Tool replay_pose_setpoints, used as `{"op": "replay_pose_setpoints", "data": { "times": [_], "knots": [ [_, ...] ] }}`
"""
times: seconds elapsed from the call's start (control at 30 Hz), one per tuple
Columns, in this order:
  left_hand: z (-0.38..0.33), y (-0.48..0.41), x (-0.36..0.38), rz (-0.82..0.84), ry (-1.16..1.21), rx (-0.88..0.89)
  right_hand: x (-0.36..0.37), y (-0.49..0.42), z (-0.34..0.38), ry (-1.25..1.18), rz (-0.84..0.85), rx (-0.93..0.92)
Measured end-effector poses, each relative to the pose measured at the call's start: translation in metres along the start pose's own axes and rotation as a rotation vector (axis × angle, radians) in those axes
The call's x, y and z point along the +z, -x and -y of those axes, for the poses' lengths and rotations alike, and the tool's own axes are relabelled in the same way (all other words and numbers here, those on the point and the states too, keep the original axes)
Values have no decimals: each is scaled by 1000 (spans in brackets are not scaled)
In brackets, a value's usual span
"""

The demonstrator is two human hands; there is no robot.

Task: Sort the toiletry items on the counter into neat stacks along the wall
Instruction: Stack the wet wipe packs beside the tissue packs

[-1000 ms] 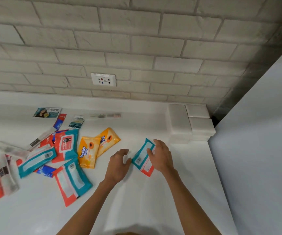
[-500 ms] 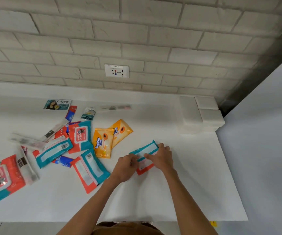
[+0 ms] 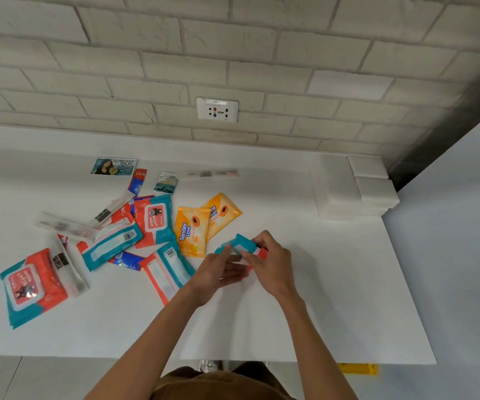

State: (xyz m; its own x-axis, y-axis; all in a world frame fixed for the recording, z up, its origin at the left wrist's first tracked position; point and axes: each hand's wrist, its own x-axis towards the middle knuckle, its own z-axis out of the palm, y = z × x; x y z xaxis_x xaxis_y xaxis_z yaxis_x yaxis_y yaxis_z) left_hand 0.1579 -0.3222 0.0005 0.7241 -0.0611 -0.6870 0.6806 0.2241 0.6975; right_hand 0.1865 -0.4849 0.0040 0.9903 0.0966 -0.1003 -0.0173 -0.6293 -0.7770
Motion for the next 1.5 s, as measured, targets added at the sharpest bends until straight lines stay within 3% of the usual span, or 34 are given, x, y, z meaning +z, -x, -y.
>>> {"op": "replay_pose_setpoints", "data": {
  "times": [0.1,0.17,0.4,0.53,0.67,0.87,1.03,1.23,1.5],
  "knots": [
    [-14,6,-2,33,329,-78,3,10,-1,46,28,-139],
    [-19,4,-2,22,408,-73,5,17,-3,34,34,-212],
    [-13,-9,7,-71,304,30,10,30,-10,-40,49,-265],
    [-9,-7,10,-64,276,51,11,32,-19,-251,-145,-119],
    [-3,-8,12,-45,131,61,8,26,-23,-322,-89,143],
    [-2,-10,16,26,-90,21,4,24,-34,-452,40,252],
    [-2,-23,17,133,-250,33,-4,15,-49,-509,29,276],
    [-3,-42,39,-123,-716,133,-21,-16,-72,-308,-67,249],
    [1,-65,99,-256,-884,346,-50,-55,-112,-53,-93,39]
  ]
}}
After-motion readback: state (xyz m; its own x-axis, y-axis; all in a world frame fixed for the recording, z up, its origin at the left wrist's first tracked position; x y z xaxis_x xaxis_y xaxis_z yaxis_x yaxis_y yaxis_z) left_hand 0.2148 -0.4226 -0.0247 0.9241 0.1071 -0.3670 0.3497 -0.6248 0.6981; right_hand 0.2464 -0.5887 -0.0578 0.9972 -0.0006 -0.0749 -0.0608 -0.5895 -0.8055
